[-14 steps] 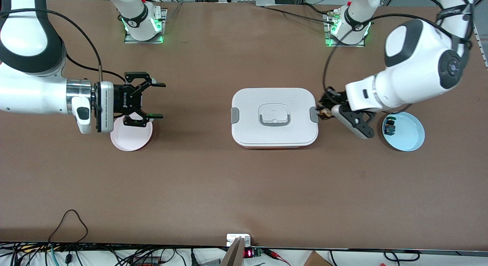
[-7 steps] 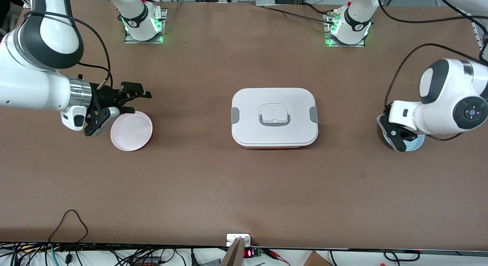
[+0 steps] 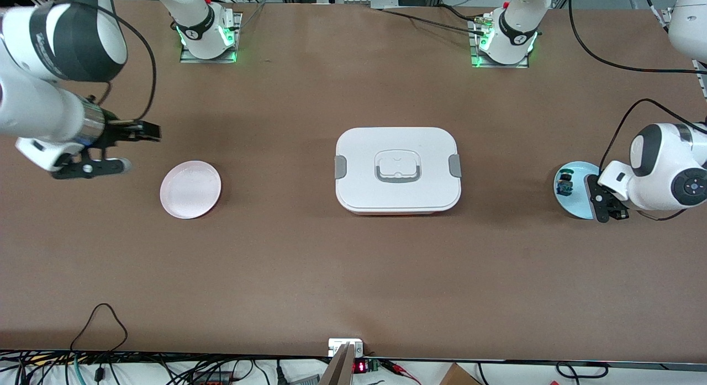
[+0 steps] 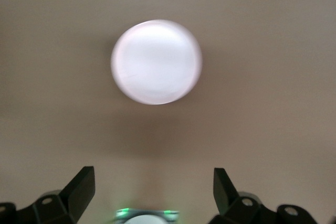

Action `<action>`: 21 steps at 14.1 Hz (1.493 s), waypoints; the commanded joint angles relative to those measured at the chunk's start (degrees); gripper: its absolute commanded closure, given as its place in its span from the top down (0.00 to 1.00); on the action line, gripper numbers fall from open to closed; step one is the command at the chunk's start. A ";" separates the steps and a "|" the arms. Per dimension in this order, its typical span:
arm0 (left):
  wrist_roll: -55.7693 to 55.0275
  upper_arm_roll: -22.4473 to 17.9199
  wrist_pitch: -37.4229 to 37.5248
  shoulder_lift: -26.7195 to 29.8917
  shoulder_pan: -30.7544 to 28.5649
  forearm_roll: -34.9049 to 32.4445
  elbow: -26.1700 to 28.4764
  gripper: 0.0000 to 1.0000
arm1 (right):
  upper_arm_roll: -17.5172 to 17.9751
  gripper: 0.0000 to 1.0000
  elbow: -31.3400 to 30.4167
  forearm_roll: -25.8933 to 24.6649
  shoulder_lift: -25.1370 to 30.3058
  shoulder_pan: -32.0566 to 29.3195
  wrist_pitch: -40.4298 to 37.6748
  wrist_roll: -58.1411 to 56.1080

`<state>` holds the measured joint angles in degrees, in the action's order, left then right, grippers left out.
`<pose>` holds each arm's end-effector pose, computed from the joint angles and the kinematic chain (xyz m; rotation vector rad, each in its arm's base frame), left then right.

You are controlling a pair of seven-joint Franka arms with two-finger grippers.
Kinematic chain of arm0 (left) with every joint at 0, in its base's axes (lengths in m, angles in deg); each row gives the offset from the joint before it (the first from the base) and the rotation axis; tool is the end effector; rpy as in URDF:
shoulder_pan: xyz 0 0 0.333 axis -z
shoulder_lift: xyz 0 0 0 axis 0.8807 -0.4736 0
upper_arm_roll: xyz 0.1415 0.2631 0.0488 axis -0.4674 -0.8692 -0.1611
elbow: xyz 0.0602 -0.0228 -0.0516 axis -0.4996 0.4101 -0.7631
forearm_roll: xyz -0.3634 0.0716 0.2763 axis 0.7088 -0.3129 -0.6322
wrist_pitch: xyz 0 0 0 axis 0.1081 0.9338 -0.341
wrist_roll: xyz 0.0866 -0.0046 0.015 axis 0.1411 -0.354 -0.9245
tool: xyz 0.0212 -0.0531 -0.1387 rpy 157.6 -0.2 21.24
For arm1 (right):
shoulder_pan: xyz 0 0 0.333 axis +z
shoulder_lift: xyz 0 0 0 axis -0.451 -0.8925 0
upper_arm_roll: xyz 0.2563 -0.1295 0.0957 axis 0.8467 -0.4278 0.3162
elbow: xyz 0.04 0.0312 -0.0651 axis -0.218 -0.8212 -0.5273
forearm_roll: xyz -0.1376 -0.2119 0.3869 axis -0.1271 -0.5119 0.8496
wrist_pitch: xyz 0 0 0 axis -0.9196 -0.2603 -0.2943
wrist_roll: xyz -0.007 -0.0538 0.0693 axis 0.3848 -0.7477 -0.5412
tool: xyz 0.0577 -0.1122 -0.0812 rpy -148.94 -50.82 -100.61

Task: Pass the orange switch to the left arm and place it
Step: 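Lower the switch into the blue dish and open the left gripper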

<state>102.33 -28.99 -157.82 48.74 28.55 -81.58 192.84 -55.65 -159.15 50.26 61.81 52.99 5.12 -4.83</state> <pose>0.6340 0.1629 0.1230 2.3562 -1.9860 -0.4491 0.6428 0.0456 0.4522 2.9637 0.1831 -0.3262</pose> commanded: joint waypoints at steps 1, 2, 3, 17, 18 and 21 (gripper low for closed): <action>2.39 1.12 -3.06 -0.70 -2.67 -2.56 2.56 0.17 | 0.95 1.00 4.80 -3.16 0.79 -5.58 -0.26 1.10; 2.74 1.12 -3.24 -1.05 -2.85 -2.47 2.65 0.17 | 2.52 1.00 5.43 -0.71 0.70 -8.31 -0.16 1.46; 2.74 1.12 -3.33 -1.40 -3.02 -2.47 2.91 0.17 | 5.67 1.00 5.79 3.31 0.70 -13.56 0.19 1.55; 1.81 8.31 17.42 3.24 -2.85 2.16 -6.54 1.00 | 15.02 1.00 0.16 4.14 4.83 -23.54 6.96 0.23; -1.62 9.28 23.93 3.42 -2.68 3.23 -9.71 1.00 | 15.11 1.00 0.77 4.49 4.92 -23.54 6.87 0.75; -15.14 12.80 37.50 3.43 -2.41 7.18 -16.75 1.00 | 15.02 1.00 1.13 4.59 4.92 -23.63 5.03 1.11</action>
<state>94.80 -18.03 -127.23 52.75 26.14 -77.24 180.44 -41.44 -157.51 54.91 65.77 30.14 11.03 -4.50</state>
